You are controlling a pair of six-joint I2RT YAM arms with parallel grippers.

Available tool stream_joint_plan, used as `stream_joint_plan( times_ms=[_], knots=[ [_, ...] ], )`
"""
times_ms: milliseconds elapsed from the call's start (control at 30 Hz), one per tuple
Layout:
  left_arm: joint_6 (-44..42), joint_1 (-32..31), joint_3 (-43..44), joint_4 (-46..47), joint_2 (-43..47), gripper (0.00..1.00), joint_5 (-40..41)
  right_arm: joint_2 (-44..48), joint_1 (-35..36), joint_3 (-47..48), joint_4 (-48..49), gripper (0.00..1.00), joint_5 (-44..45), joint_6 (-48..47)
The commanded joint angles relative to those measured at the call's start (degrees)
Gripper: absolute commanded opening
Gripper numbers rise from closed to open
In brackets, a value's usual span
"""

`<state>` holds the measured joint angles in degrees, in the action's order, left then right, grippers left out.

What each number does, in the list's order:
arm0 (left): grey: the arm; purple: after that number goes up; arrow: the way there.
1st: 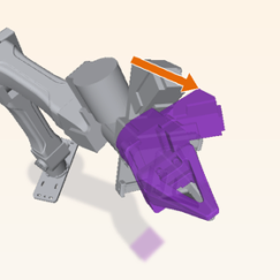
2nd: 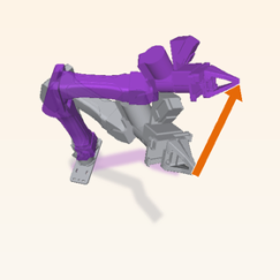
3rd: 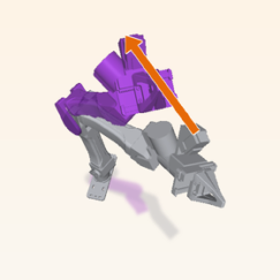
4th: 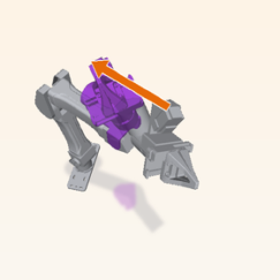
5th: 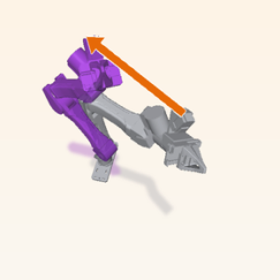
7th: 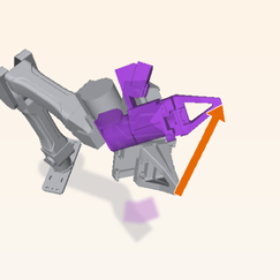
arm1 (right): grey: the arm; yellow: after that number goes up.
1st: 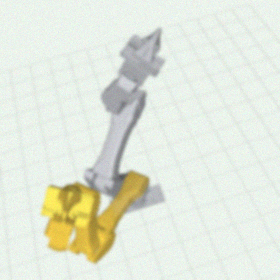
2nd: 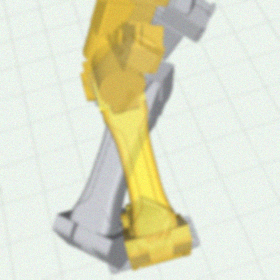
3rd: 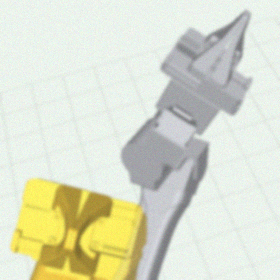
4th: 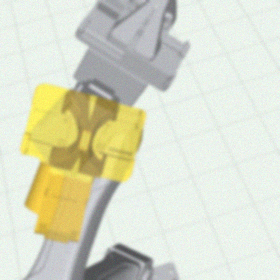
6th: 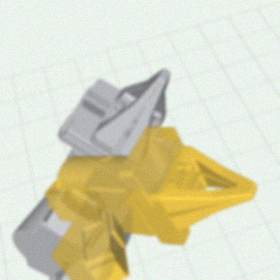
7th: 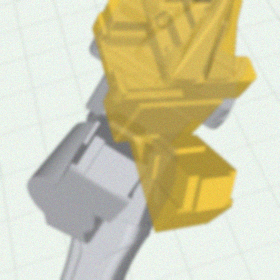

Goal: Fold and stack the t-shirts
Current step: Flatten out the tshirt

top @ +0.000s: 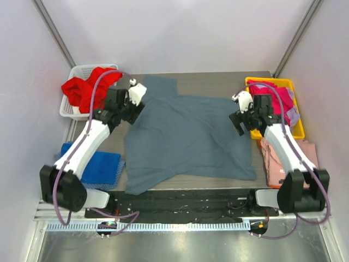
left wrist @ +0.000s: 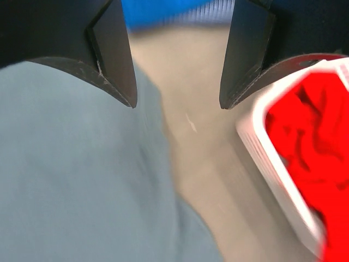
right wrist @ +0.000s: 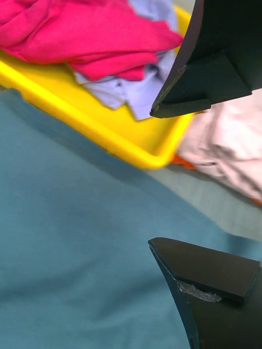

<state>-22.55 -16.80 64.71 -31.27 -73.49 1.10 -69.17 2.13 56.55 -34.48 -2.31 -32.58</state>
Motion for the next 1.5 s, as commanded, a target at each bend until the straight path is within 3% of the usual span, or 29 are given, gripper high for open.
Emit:
stream_joint_plan(
  times_ms=[0,267,467,667,767,1200,1467],
  knots=[
    [6.3,-0.2,8.8,11.1,-8.2,0.66,5.0,-12.1,-0.1,5.6,15.7,1.0,1.2,5.7],
    [7.6,-0.1,14.8,16.1,-21.0,0.67,8.4,-33.1,-0.1,18.2,22.9,1.0,4.5,7.5],
    [7.7,0.1,14.9,19.0,-23.0,0.73,10.0,-43.9,-0.1,25.3,24.3,1.0,4.3,7.4],
    [8.1,0.1,14.1,20.9,-23.2,0.88,11.6,-48.8,-0.2,27.7,25.7,1.0,4.9,7.0],
    [7.9,0.1,13.6,21.5,-23.0,0.9,12.6,-50.3,-0.1,28.0,26.6,1.0,5.2,7.1],
    [6.2,0.0,13.7,21.7,-24.3,0.92,14.2,-59.1,-0.1,36.9,26.7,1.0,9.0,5.0],
    [4.4,0.1,19.6,23.6,-30.7,0.92,14.5,-57.1,-0.1,33.9,26.7,1.0,9.8,4.3]
  ],
)
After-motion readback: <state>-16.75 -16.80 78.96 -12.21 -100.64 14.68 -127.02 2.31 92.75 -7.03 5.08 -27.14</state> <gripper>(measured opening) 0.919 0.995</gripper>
